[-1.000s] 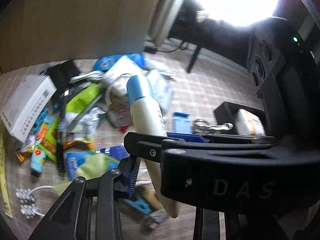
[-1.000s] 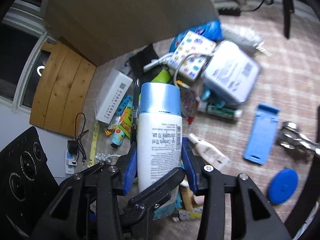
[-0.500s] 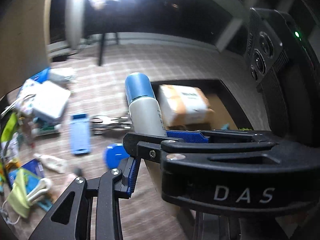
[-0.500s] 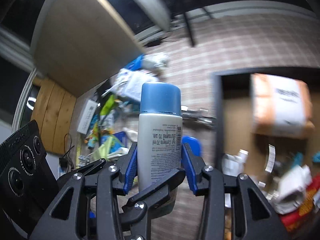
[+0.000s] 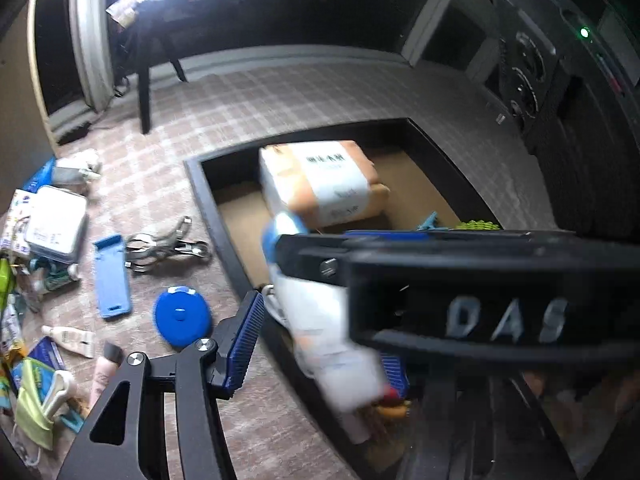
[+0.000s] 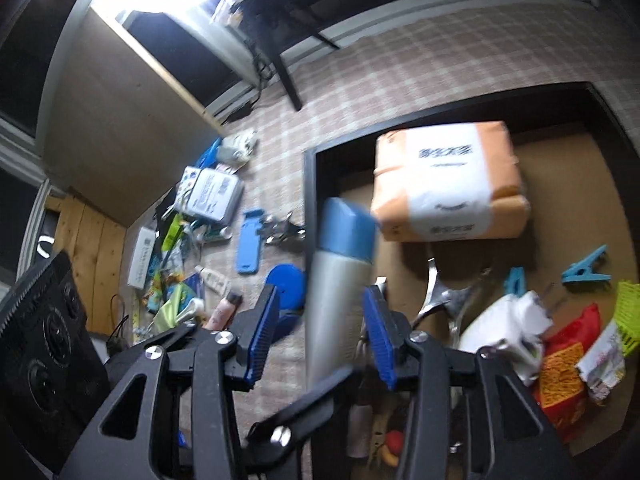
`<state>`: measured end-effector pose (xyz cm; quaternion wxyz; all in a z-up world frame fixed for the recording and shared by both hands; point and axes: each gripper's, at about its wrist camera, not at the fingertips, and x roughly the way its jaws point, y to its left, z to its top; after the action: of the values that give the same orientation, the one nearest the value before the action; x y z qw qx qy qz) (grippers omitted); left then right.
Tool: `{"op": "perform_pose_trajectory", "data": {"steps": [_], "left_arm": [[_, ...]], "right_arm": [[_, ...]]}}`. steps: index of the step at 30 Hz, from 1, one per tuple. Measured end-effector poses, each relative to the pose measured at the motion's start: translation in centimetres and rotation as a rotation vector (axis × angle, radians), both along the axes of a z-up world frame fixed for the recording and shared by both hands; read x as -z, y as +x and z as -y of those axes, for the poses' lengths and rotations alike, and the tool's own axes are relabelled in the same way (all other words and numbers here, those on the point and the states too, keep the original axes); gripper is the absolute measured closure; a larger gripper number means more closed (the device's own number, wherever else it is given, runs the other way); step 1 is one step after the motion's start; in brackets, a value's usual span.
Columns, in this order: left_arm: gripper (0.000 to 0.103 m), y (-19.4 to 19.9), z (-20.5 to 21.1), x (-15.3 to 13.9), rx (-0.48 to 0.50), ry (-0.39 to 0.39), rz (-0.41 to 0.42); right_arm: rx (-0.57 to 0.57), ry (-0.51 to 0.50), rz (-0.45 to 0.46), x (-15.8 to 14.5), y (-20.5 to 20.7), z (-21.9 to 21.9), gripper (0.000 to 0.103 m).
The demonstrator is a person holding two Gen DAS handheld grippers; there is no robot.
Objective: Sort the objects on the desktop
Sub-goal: 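Carry the white bottle into the tray and open the right gripper, then grasp the green cloth with the left gripper while the right grasps the pink bottle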
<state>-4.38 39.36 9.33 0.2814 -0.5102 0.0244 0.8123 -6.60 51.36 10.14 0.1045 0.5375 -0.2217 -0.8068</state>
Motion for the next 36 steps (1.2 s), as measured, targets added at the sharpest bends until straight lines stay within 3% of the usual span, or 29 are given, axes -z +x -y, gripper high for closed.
{"op": "perform_pose_trajectory", "data": {"steps": [7, 14, 27, 36], "left_arm": [[0.051, 0.2, 3.7, -0.4, -0.077, 0.001, -0.016], [0.051, 0.8, 9.7, -0.2, -0.217, -0.024, -0.026], [0.051, 4.6, 25.5, 2.0, -0.592, -0.029, 0.041], [0.053, 7.1, 31.3, 4.2, -0.73, 0.002, 0.108]], "right_arm": [[-0.026, 0.034, -0.011, -0.7, 0.2, 1.0, 0.051], [-0.102, 0.056, -0.022, -0.8, 1.2, 4.4, 0.05], [-0.24, 0.076, -0.036, -0.6, 1.7, 11.9, 0.045], [-0.311, 0.097, -0.028, 0.5, 1.9, 16.8, 0.045]]}}
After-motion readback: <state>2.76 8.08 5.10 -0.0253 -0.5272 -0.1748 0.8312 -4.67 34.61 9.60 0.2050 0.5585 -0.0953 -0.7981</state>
